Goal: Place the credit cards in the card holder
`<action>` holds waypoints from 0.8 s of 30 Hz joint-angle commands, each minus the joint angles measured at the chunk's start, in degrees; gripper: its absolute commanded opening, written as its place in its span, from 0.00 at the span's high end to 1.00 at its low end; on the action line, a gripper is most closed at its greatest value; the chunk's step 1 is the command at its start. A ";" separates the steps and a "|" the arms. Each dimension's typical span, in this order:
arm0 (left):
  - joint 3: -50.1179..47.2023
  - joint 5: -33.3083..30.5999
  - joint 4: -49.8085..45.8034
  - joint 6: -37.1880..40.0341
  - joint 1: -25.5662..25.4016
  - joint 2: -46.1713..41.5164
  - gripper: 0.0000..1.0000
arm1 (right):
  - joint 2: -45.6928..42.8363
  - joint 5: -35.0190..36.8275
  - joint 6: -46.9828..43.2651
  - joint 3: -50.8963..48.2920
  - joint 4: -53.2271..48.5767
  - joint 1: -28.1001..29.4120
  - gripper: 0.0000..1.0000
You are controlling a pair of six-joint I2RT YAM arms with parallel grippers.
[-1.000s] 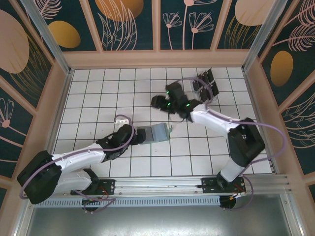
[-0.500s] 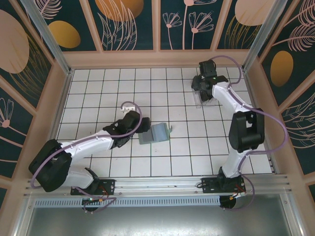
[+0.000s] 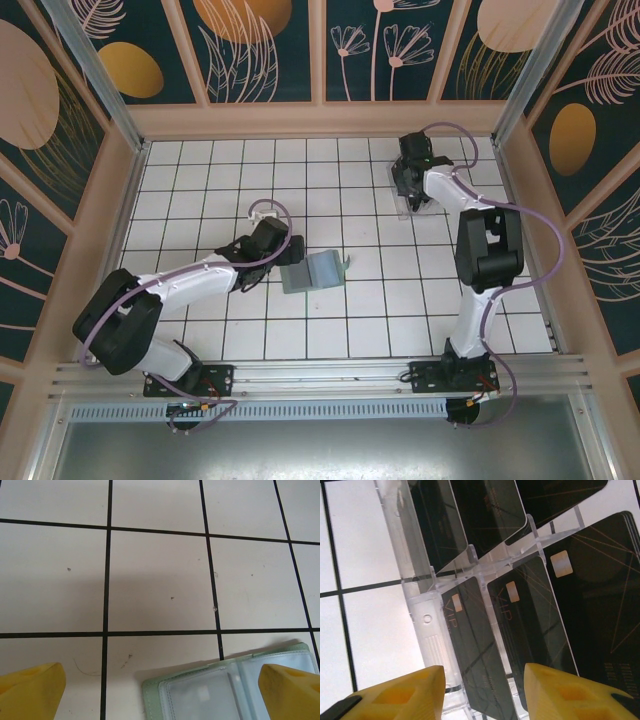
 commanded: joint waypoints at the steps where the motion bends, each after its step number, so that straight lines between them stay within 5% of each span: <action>1: 1.16 0.28 -0.80 1.02 0.30 0.44 0.01 | 1.57 1.97 -0.86 1.94 -0.17 -0.38 0.55; 24: -0.29 0.47 -0.36 0.85 0.35 -0.03 0.01 | 2.41 -4.72 0.16 2.03 0.97 -0.82 0.83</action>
